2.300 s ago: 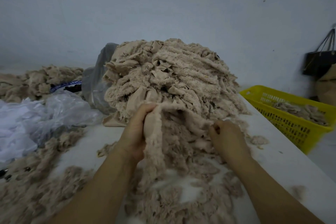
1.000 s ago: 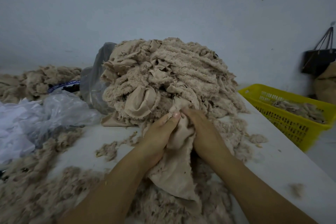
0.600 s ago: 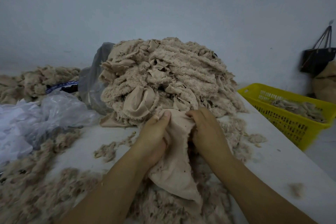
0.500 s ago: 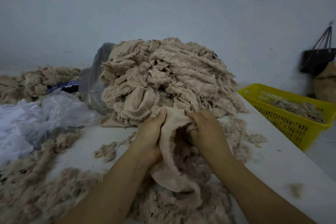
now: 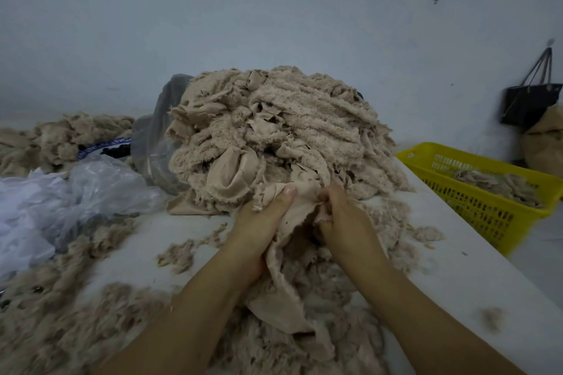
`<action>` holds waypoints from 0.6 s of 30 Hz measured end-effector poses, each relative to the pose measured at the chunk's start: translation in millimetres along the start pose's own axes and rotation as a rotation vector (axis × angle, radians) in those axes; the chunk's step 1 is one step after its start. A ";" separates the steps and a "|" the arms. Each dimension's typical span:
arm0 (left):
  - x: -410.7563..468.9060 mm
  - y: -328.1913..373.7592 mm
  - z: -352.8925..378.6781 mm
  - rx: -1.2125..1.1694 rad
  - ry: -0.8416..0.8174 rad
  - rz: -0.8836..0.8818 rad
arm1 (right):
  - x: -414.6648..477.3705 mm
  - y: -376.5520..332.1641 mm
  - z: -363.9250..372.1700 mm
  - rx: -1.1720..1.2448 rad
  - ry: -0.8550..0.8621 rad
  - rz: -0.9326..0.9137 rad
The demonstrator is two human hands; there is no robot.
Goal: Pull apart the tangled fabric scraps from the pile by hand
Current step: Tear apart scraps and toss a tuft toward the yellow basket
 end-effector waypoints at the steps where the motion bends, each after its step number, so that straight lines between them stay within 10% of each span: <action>1: -1.0 3.4 1.5 0.028 -0.021 0.035 | 0.9 3.2 1.4 0.008 0.002 0.011; 12: 0.2 6.3 -35.2 -0.036 0.153 -0.057 | -3.0 70.4 -7.3 -0.119 -0.050 0.323; 18: -6.7 4.7 -19.0 -0.057 0.058 -0.115 | 1.4 6.0 -8.4 -0.159 0.059 -0.051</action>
Point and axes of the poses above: each hand's wrist, its own x-axis towards the middle knuckle, its own z-axis out of the palm, y = z × x, the point moved 10 cm from there along x, towards the middle knuckle, and after that the axes turned 3 degrees about x, right-handed, at the moved point
